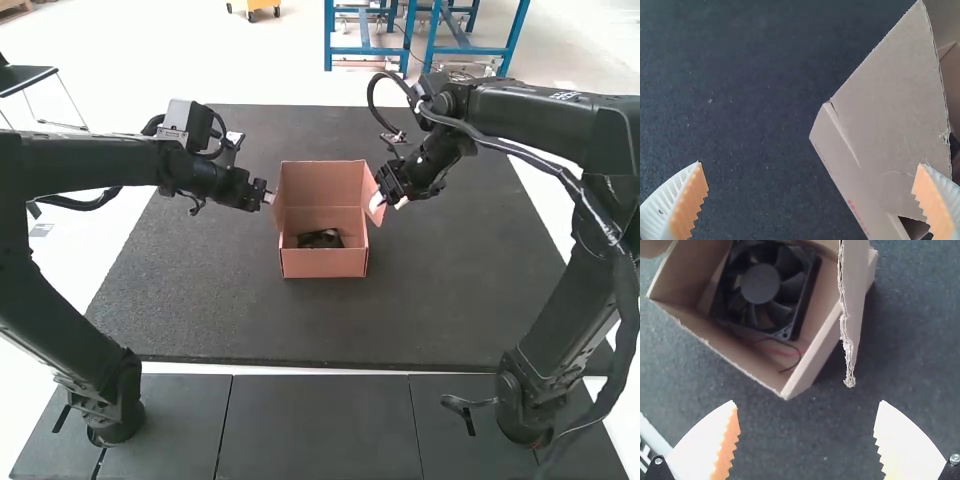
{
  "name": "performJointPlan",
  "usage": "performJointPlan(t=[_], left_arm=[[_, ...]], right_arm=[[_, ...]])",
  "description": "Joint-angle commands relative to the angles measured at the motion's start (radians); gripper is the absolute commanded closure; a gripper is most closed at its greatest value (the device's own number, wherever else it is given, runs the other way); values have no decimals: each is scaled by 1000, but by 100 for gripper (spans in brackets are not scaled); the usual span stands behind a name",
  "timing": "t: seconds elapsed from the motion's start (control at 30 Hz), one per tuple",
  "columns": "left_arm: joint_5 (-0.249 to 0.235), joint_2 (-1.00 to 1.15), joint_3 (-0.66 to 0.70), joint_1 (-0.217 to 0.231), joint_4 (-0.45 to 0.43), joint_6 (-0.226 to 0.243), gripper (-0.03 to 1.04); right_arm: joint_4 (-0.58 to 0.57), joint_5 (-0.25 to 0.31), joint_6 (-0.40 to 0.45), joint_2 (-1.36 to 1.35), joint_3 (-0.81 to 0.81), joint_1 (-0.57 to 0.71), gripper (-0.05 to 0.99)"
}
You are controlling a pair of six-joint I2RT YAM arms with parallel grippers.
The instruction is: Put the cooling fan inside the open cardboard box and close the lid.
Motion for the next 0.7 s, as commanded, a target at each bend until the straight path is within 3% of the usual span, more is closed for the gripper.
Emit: performJointPlan(t=[0.0, 0.07, 0.27, 0.37, 0.5, 0.57, 0.67], left_arm=[[12, 10, 22, -1, 8, 2, 4], [13, 10, 23, -9, 6, 2, 4], [13, 10, 23, -38, 8, -15, 4], [13, 10, 23, -49, 14, -18, 4], [13, 9, 23, -60, 17, -31, 4], [13, 9, 25, -60, 16, -32, 4], [13, 9, 23, -60, 16, -34, 4]], right_arm=[[7, -23, -5, -10, 7, -11, 40], [10, -29, -5, -10, 5, -10, 44], [30, -54, -1, -8, 10, -11, 74], [30, -60, -5, -8, 11, -11, 75], [32, -72, -7, -8, 13, -11, 87], [38, -72, -7, -8, 11, -11, 86], [35, -65, -4, -2, 22, -11, 60]])
